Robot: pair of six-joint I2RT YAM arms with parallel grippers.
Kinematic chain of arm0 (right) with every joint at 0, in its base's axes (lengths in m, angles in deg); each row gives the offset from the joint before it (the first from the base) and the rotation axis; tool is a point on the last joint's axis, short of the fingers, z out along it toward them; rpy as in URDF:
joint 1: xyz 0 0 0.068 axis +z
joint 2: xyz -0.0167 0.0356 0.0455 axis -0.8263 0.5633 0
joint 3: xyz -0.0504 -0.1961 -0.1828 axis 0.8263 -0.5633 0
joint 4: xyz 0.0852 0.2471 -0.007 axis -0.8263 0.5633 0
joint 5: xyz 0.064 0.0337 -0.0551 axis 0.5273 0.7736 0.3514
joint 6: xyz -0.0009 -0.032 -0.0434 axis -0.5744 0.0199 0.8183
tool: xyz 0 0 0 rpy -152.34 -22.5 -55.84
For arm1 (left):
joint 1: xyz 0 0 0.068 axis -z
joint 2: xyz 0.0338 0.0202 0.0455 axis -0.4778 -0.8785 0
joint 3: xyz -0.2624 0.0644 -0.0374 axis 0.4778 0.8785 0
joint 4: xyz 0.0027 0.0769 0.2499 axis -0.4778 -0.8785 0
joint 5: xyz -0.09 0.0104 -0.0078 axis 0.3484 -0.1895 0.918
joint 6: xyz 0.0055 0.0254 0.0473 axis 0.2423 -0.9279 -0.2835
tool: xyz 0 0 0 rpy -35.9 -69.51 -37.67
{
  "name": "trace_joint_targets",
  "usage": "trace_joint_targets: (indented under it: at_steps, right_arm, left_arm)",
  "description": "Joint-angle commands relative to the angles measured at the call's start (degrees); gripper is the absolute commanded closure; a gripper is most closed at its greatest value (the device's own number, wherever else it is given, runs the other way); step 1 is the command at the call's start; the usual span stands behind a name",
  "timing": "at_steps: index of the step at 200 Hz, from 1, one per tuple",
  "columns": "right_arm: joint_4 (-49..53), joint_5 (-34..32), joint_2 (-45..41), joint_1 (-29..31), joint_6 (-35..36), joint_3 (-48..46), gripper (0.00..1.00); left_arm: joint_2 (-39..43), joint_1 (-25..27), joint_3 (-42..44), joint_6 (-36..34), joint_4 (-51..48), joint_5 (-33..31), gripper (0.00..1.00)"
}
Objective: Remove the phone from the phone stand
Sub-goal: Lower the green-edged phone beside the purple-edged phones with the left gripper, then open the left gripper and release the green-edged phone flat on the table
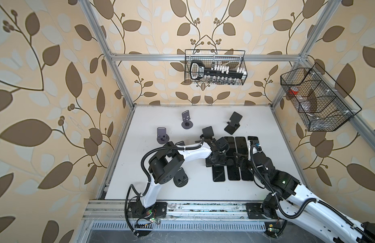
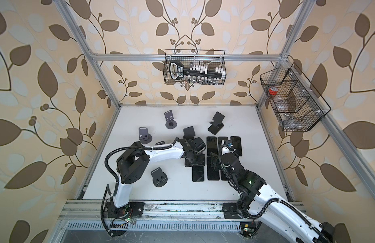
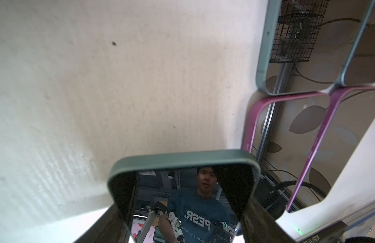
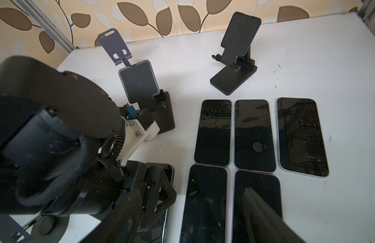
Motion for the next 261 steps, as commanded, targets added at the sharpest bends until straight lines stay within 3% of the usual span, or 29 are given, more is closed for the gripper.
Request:
trace_joint_targets:
  at_steps: [1, 261]
  right_arm:
    - [-0.39, -1.15, -0.67, -0.23, -0.40, -0.77, 0.23]
    - [0.39, -4.10, 0.96, -0.22, 0.13, -0.06, 0.23]
  left_arm:
    - [0.22, 0.67, -1.91, -0.63, -1.59, -1.89, 0.24]
    - [4.42, 0.67, 1.42, 1.68, 3.85, -2.75, 0.21]
